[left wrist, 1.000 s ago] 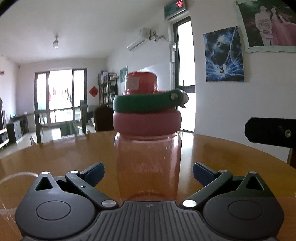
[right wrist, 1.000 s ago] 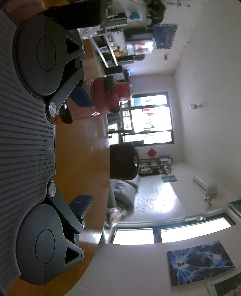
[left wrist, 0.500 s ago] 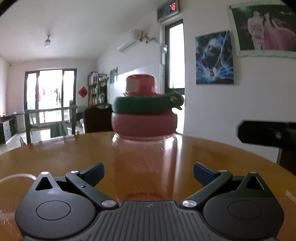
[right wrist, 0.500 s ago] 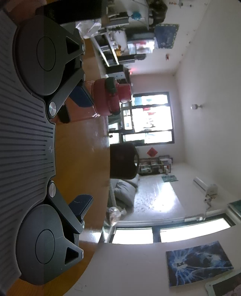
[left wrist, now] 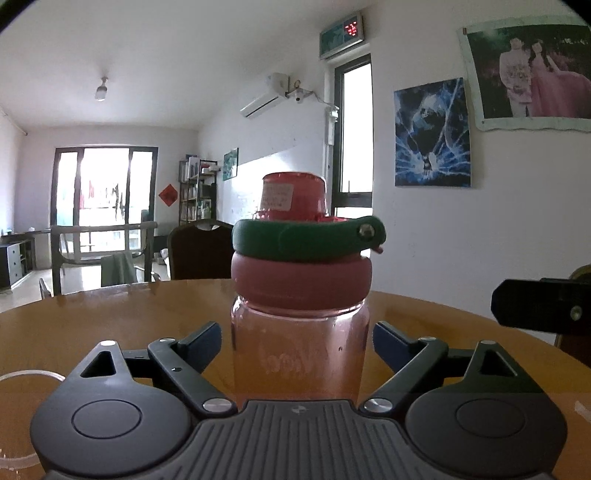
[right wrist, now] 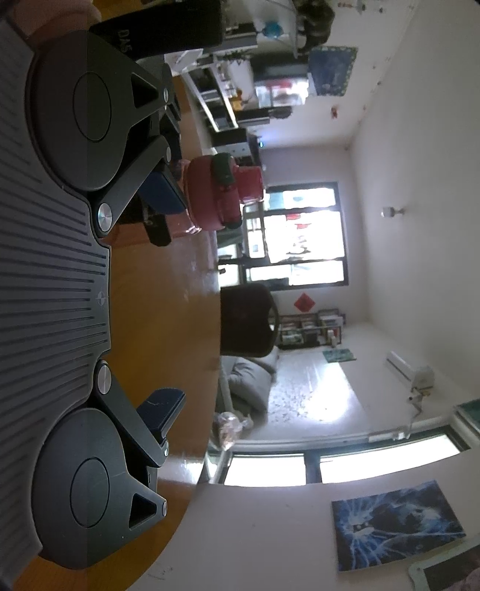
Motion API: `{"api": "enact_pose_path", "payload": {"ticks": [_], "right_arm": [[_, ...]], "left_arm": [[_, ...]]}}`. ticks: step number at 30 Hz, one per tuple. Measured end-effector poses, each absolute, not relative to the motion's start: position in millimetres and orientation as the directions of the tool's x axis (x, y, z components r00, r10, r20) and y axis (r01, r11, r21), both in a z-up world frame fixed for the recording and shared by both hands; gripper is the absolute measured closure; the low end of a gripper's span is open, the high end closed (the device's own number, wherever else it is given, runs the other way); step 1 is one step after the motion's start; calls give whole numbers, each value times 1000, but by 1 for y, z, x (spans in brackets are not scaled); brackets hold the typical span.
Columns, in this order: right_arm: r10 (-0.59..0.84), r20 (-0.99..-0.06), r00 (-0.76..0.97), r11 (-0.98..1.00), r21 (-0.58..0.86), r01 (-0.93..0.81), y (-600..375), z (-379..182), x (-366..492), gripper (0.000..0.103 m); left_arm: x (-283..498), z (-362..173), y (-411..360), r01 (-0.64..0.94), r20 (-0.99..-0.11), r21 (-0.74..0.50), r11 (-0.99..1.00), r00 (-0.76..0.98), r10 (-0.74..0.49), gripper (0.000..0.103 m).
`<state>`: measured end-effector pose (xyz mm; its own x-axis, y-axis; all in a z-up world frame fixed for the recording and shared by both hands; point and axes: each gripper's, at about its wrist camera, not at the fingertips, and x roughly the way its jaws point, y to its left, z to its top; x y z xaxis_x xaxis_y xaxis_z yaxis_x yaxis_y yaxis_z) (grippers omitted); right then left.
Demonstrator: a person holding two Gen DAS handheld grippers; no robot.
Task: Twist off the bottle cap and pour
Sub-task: 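Close the left gripper around the pink bottle body, then hold the bottle with the left gripper while the right gripper grips the cap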
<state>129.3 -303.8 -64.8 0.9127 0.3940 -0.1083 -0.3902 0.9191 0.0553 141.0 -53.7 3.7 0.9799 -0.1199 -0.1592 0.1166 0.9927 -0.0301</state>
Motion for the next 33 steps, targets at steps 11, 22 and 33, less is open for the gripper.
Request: {"api": "enact_pose_path", "payload": {"ticks": [11,22,33], "right_arm": [[404,-121,907,915,56,-400,-301,-60,128,0],[586,-185,789,790,-88,-607,-256,-13,140,15],[555,-300,775,806,-34,-591,-203,-14,170,24]], "left_arm": [[140,8,-52,144,-193,-24,989,970,-146,32],[126,5,-43,201,-198,-19,979,959,-201,32],[127,4,-44,188,-197,-26,982,962,-190,31]]}}
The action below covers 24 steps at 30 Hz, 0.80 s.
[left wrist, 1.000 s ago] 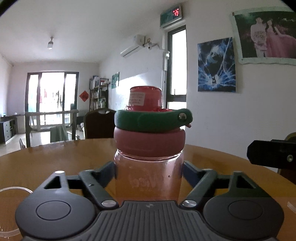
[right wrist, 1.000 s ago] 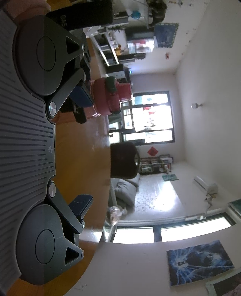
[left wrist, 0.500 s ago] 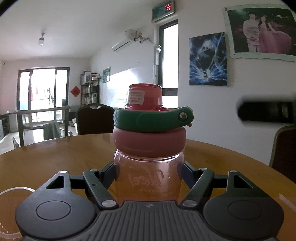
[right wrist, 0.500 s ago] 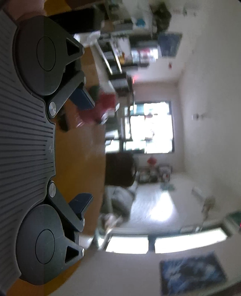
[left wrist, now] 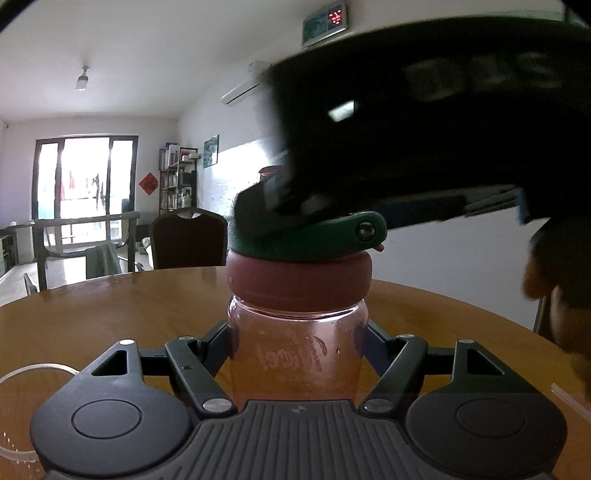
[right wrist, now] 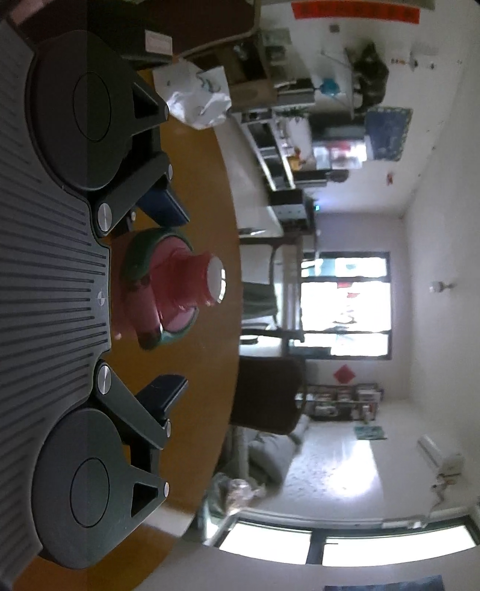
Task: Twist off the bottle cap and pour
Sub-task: 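Hold the bottle with the left gripper while the right gripper grips the cap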
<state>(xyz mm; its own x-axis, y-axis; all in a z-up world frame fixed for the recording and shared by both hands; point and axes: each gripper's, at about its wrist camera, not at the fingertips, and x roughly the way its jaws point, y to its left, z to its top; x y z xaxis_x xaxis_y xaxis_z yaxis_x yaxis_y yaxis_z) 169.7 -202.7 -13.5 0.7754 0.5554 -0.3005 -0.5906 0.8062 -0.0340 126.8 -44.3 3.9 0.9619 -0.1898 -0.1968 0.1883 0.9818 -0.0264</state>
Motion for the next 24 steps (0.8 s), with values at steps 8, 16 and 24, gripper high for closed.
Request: {"api": "enact_pose_path", "payload": {"ticks": [8,16,24], "right_arm": [[603,-338,722,750,-67,-658,-206,-19,176,31],[775,-439,455,464,-93,-881,-230,-4,214,32],[767,-327,552,554,-97,-827,-243,-13,182,32]], "left_arm": [[126,5,-37,229,-203,-25,973,952,-230,32],[127,5,-31,266,-206,-26,964,942,-265,32],[125,4,-33,261,-211,-32,965,942,-262,32]]}}
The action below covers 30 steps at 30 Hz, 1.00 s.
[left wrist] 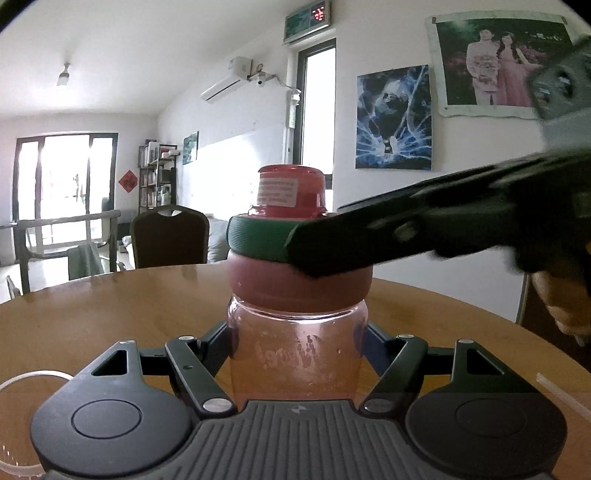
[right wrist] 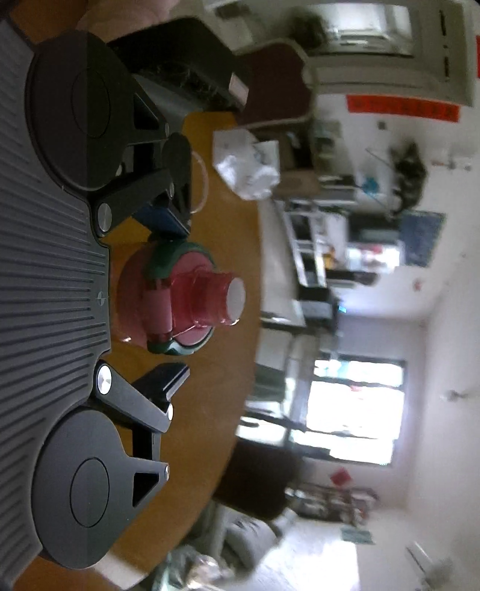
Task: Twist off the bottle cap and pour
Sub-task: 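Hold the bottle with the left gripper while the right gripper grips the cap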
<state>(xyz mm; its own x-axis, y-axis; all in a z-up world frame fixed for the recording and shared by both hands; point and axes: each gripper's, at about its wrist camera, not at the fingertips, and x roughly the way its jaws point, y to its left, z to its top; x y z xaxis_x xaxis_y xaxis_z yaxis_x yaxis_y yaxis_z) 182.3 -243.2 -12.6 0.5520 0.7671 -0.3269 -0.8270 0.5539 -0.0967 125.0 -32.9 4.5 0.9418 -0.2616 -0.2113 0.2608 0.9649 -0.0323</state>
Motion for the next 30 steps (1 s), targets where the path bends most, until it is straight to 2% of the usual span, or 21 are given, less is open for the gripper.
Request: {"api": "enact_pose_path", "payload": {"ticks": [2,6,16,20,22,23,24,26,30], "right_arm": [[775,-311,550,569,-35,-822,-254,-14,180,46],[784,-303,542,573,16,-820,-269,-18,181,53],[703,-301,644,633,-149,-760,-274,-14,162,53],[685,-309,660,667,-98,-739,-275,-10,162,52],[704,-277,654,669,-51,-742,-273,-8,158,39],[702,-252,666,680,-42,-732,-269,-7,156,18],[694,-232,682,693,-42,-720,-264,-5,155,7],[670,-221,709,720,-41,-693,-251,-2,157,7],[630,-297,718,760,44,-649,-229,-4,172,8]], "left_arm": [[125,5,-33,260,-212,-36,965,942,-261,32],[127,4,-33,257,-211,-31,966,943,-257,32],[126,5,-36,257,-209,-18,966,944,-255,32],[125,4,-38,254,-205,-11,967,946,-251,32],[125,3,-39,252,-202,-12,968,947,-249,32],[125,3,-40,251,-202,-12,968,947,-248,32],[125,3,-40,249,-202,-13,968,948,-247,32],[124,3,-40,247,-202,-14,969,948,-244,32],[125,3,-40,233,-202,-12,972,952,-231,32]]}}
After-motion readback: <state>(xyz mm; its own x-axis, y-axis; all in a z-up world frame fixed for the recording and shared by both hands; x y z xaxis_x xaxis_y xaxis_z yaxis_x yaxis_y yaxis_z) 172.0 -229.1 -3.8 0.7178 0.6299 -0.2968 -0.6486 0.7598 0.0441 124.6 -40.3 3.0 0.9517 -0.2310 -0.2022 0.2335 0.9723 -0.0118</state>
